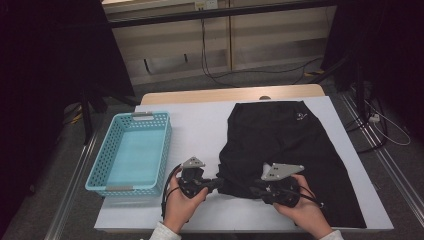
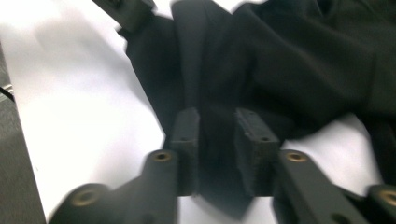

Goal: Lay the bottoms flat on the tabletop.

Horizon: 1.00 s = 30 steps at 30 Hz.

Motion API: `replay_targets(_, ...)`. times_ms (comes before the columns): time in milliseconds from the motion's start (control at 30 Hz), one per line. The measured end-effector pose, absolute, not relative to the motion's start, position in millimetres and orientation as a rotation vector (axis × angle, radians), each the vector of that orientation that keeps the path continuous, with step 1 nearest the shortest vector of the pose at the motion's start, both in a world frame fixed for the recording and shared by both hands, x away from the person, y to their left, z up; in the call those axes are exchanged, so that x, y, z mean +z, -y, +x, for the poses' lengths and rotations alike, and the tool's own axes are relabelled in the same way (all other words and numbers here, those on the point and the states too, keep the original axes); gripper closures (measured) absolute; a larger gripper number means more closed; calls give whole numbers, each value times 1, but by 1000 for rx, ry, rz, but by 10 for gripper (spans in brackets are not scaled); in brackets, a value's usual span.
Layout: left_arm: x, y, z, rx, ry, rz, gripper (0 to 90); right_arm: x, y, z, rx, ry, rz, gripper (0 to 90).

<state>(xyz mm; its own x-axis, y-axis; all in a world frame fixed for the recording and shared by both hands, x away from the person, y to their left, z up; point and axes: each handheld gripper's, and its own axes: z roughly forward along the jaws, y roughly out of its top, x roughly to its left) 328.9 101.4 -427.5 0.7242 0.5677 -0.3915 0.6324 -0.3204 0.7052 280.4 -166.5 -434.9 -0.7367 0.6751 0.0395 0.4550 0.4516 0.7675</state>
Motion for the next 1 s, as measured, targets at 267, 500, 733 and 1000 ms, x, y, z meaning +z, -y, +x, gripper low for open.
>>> replay_targets(267,-425,-102,329,-89,-904,1994,900,-444,140,286,1080,-2471,903,602)
replay_targets(500,-424,-101,327,-84,-891,1996,900,-446,139,291,1085,-2494,920,897)
replay_targets(733,-423,-98,325,-57,-855,2002,848,-430,160,290,1186,-2421,982,900)
replay_targets(1000,-433,-90,324,-14,-806,2057,473,-439,207,296,1175,-2316,1228,900)
